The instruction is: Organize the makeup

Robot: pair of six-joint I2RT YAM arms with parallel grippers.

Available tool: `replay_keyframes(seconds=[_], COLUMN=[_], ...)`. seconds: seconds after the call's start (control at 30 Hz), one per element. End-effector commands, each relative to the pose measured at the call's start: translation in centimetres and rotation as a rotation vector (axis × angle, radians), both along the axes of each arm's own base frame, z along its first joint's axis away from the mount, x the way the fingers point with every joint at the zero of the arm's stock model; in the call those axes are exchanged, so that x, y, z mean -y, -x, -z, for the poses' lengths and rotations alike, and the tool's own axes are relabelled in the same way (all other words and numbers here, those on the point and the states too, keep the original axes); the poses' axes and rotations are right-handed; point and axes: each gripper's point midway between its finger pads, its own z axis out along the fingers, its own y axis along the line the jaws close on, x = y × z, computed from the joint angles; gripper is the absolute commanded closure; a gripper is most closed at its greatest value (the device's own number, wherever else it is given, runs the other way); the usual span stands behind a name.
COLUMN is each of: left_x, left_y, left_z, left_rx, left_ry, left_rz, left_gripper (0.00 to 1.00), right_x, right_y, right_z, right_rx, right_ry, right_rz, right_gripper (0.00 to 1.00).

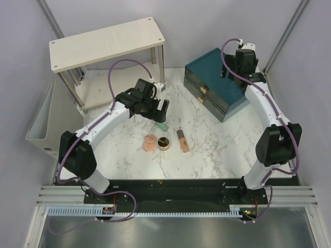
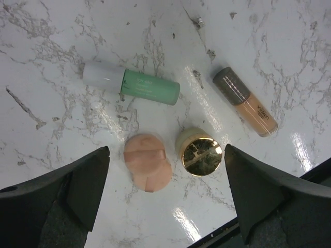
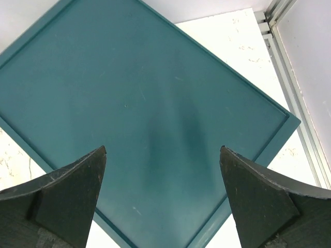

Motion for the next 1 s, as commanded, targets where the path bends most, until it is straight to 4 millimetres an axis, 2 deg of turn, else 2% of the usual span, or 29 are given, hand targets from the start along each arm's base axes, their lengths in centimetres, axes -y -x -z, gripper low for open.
replay_keyframes(seconds=[0.0,0.03,0.1,0.13,0.17,0.2,0.23,0.27,0.3,0.37,0.4,0.43,0.47,0.5,0.53,0.57,0.6,0.63,0.67,0.7,0.77,0.83,0.87,0.97], left_x=[1.8,2.8,4.8,6.0,7.1,8.1,9.1,10.1,11.1,13.3,14.1,14.7,14.9,15.8,15.9,16.0,16.7,16.6,16.7,16.9,17.2,17.8,18.1,18.7], left_y=[-1.5,-2.1,-2.5,-3.3,-3.2,-3.7,-4.5,-4.9,-5.3,-6.3,-6.5,-6.9,-7.4,-8.3,-8.3,-8.6,-9.4,-9.1,-9.6,-10.0,-10.2,-10.5,-10.7,-11.5], left_z=[-2.3,-3.2,-2.7,-4.2,-4.6,-3.5,-4.9,-5.2,-4.4,-6.6,-7.0,-6.3,-6.3,-7.5,-6.1,-5.8,-7.6,-5.8,-5.4,-6.3,-4.3,-4.4,-3.2,-3.6], left_rx=[0.064,0.067,0.002,0.021,-0.004,-0.05,-0.038,-0.054,-0.107,-0.108,-0.158,-0.189,-0.204,-0.227,-0.283,-0.321,-0.325,-0.373,-0.382,-0.396,-0.49,-0.514,-0.556,-0.561], left_ry=[0.103,0.141,0.205,0.25,0.298,0.32,0.363,0.407,0.439,0.555,0.618,0.646,0.681,0.782,0.815,0.859,0.984,1.003,1.042,1.124,1.174,1.221,1.228,1.263], left_rz=[-0.01,0.002,0.016,0.028,0.058,0.05,0.058,0.07,0.047,0.073,0.03,0.001,-0.031,-0.08,-0.122,-0.159,-0.18,-0.223,-0.252,-0.271,-0.332,-0.305,-0.331,-0.321], left_gripper=[0.01,0.01,0.01,0.01,0.01,0.02,0.03,0.03,0.03,0.03,0.03,0.03,0.03,0.02,0.02,0.03,0.03,0.02,0.02,0.02,0.01,0.01,0.02,0.05], right_x=[-0.3,-0.4,-0.9,-1.3,-1.5,-1.6,-1.9,-2.0,-2.3,-2.7,-2.8,-3.0,-3.1,-3.1,-2.9,-3.0,-2.8,-2.7,-2.6,-2.3,-2.3,-2.0,-2.0,-1.6], right_y=[0.2,-0.3,-0.9,-1.7,-2.1,-2.3,-3.1,-3.4,-3.5,-4.3,-4.4,-4.6,-4.7,-4.7,-4.7,-4.7,-4.6,-4.5,-4.4,-4.4,-4.3,-4.2,-4.2,-4.3], right_z=[-2.0,-2.3,-2.3,-2.3,-2.2,-2.0,-1.8,-1.6,-1.3,-1.1,-0.9,-0.7,-0.6,-0.5,-0.2,0.0,0.1,0.5,0.7,0.9,1.6,2.5,2.5,3.4], right_rx=[0.044,0.052,0.053,0.054,0.052,0.039,0.036,0.028,0.014,0.012,0.004,0.002,-0.001,-0.003,-0.01,-0.012,-0.019,-0.028,-0.031,-0.035,-0.05,-0.069,-0.07,-0.087], right_ry=[-0.002,-0.007,-0.023,-0.036,-0.042,-0.046,-0.05,-0.053,-0.062,-0.074,-0.079,-0.086,-0.088,-0.087,-0.084,-0.081,-0.074,-0.072,-0.07,-0.072,-0.072,-0.074,-0.076,-0.082], right_rz=[-0.025,-0.028,-0.047,-0.053,-0.057,-0.062,-0.071,-0.076,-0.086,-0.1,-0.103,-0.11,-0.112,-0.114,-0.109,-0.11,-0.108,-0.105,-0.103,-0.097,-0.098,-0.095,-0.096,-0.091], right_gripper=[0.02,0.02,0.02,0.02,0.02,0.03,0.09,0.14,0.17,0.36,0.44,0.63,0.75,0.85,0.96,0.98,1.0,1.0,1.0,1.0,1.0,1.0,1.0,1.0])
